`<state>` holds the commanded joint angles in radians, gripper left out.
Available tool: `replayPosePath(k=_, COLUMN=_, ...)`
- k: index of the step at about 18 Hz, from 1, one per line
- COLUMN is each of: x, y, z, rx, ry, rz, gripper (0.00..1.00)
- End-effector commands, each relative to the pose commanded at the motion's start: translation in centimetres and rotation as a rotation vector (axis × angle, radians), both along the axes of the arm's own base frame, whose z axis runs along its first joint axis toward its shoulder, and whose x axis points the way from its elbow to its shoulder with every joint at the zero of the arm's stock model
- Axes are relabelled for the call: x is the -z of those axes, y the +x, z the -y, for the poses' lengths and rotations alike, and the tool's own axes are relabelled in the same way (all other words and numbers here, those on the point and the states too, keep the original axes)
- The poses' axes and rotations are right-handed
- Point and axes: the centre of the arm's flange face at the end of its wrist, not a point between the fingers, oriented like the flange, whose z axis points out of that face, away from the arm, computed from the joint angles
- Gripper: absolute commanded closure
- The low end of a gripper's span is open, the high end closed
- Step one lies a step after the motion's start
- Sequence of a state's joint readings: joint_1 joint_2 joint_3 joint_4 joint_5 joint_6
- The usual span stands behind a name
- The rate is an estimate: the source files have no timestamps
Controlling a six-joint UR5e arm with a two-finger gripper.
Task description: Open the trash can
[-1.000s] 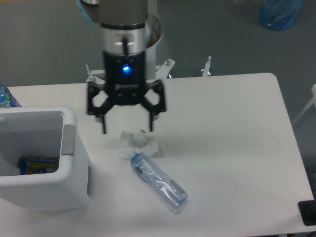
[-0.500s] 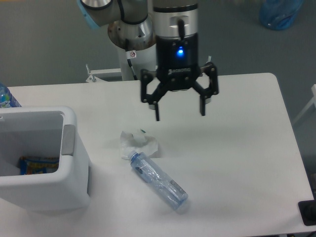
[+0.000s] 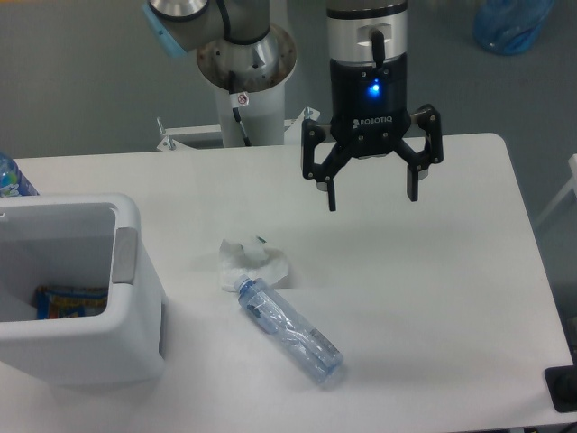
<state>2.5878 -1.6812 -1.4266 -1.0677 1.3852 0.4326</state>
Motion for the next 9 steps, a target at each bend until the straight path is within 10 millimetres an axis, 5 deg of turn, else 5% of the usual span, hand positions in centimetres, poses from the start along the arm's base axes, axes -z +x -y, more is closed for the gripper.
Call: replayPosePath(k=9, x=0.03, y=-0.79, z=0.86, rx=0.029, ry=-0.021, rz=-0.022, gripper=0.00)
